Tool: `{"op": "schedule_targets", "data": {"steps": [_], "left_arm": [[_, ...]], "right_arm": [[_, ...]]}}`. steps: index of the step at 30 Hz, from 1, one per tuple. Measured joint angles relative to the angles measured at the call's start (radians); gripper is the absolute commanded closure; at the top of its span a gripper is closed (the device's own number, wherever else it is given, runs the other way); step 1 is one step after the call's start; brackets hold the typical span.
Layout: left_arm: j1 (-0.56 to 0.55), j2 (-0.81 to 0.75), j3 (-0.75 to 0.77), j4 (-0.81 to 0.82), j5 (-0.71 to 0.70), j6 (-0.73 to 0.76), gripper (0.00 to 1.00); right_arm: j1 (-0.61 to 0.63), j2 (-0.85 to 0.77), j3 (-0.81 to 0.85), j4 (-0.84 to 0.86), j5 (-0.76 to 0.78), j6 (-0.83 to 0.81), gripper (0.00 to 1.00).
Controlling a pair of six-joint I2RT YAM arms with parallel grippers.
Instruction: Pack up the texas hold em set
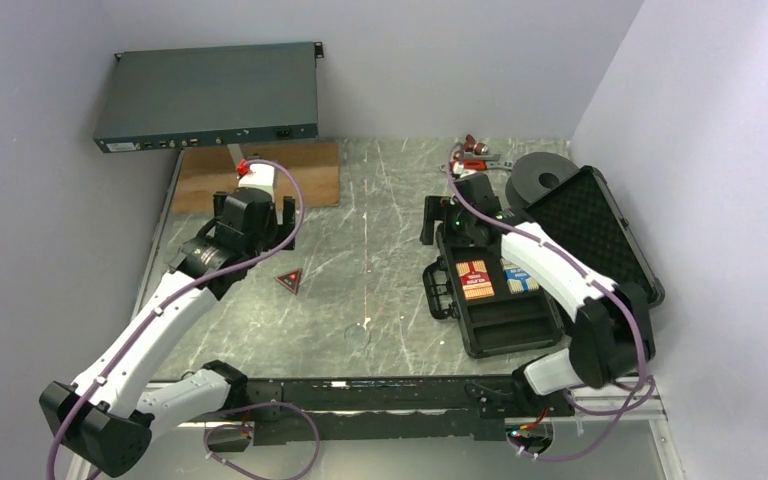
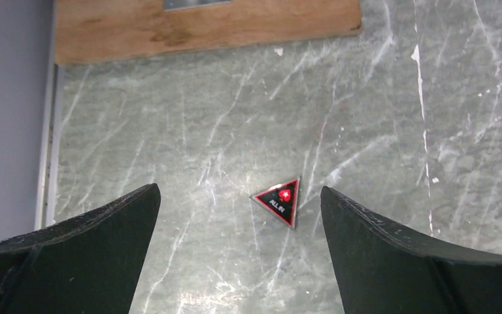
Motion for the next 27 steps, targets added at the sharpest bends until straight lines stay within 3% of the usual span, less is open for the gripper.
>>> {"op": "schedule_targets", "data": {"steps": [12, 27], "left_arm": [[0.008, 0.043, -0.206, -0.038, 0.169, -0.176, 0.01], [0.129, 0.246, -0.239, 0.018, 0.3, -0.23, 0.1]], "right_arm": [[0.001, -0.392, -0.117, -0.006, 0.103, 0.055, 0.0], [0.001, -0.5, -0.23, -0.007, 0.027, 0.073, 0.0]]}}
